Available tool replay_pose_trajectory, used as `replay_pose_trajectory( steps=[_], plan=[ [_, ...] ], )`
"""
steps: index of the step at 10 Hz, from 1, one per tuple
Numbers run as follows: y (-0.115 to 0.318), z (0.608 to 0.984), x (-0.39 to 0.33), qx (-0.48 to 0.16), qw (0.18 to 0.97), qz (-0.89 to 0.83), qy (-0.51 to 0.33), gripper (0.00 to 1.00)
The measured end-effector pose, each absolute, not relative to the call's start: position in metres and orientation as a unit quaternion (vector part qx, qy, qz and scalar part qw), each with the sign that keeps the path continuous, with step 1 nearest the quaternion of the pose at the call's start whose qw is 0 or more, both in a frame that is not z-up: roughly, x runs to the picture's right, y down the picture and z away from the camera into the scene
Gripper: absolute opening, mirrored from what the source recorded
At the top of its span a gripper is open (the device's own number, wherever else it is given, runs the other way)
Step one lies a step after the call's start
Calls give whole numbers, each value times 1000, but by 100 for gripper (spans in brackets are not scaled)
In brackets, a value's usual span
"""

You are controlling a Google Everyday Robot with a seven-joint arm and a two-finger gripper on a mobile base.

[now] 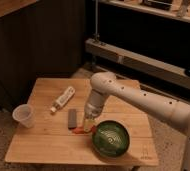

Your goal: Place the pepper in the ceramic bowl

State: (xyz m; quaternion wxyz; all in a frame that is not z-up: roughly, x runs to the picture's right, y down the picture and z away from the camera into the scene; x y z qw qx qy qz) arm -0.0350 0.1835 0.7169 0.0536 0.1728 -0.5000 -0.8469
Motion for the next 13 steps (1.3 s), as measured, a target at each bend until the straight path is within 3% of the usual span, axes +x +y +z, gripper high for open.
replay_pose_trajectory(
  steps=[2, 3, 6, 7, 9, 10, 13],
  plan=[
    [189, 718, -26, 175, 57, -849, -496, 27],
    [187, 717, -22, 178, 58, -851, -492, 41],
    [182, 714, 3, 176, 64, -853, -486, 62],
    [183, 712, 15, 177, 64, -855, -483, 65],
    [176, 704, 36, 177, 61, -859, -476, 56],
    [173, 699, 36, 175, 50, -860, -476, 43],
    [165, 679, 29, 171, 34, -863, -475, 18]
  ],
)
